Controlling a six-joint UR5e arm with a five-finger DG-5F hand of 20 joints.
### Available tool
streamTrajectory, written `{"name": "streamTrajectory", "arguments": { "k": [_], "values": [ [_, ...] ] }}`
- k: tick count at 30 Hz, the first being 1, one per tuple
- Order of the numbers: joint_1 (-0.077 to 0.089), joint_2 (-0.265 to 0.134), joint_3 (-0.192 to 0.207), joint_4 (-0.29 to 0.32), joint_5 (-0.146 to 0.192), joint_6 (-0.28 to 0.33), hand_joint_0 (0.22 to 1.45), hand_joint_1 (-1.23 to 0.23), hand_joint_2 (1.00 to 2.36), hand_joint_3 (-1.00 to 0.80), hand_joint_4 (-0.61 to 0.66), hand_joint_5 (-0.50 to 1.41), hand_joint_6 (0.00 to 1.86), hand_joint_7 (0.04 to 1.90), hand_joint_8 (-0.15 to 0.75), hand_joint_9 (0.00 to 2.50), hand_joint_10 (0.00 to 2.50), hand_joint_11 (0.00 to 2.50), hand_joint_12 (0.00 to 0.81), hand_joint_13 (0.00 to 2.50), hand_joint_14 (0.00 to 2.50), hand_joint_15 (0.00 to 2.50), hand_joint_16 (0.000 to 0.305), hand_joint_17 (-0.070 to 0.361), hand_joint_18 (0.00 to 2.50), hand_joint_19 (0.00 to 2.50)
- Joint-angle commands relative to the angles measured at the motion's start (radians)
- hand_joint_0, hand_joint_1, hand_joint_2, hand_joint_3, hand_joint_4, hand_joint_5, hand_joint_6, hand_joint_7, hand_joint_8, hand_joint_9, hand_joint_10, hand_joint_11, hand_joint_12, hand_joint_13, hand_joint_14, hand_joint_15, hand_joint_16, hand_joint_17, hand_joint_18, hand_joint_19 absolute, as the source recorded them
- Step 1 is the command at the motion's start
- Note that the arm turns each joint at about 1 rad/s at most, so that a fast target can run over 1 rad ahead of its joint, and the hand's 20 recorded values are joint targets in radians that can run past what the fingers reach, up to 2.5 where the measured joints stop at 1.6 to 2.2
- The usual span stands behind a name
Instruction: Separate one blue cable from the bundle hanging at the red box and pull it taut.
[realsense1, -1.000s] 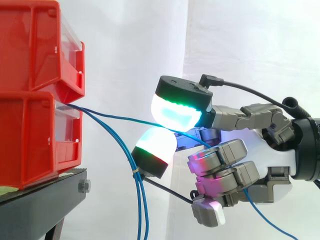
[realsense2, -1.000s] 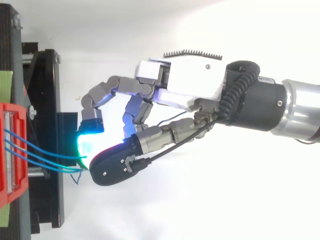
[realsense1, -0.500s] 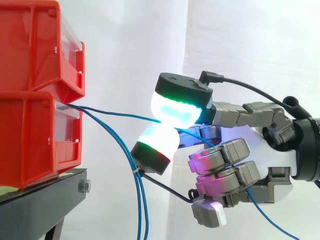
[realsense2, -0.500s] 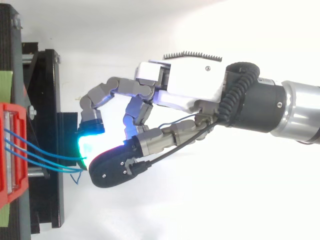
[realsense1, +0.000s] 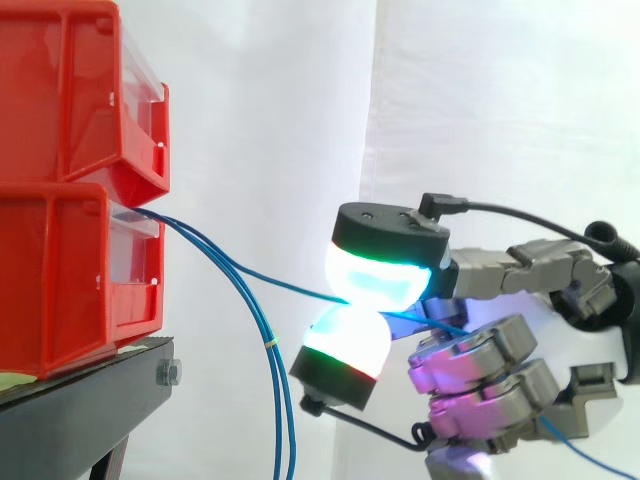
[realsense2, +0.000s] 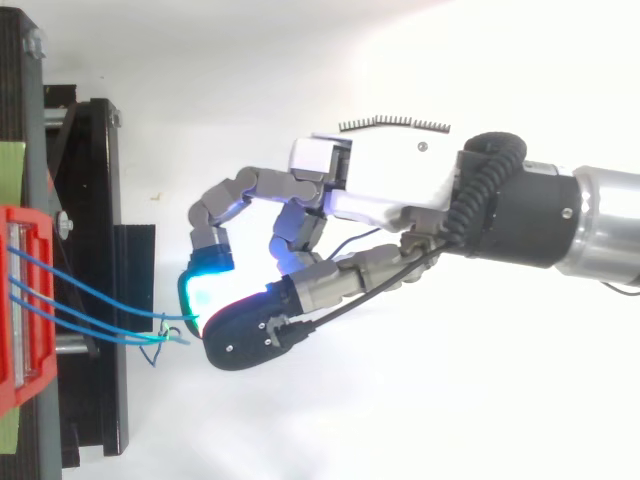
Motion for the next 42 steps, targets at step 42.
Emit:
{"name": "streamTrajectory", "arguments": {
  "k": [42],
  "values": [
    [0.002, 0.126, -0.003, -0.147, 0.028, -0.145, 0.71, -0.76, 1.03, -0.03, -0.13, -0.19, 0.92, 1.34, 0.306, 1.21, 1.38, 1.65, 0.372, 1.17, 1.28, 1.56, 0.047, 0.106, 1.12, 0.95]
  ]
}}
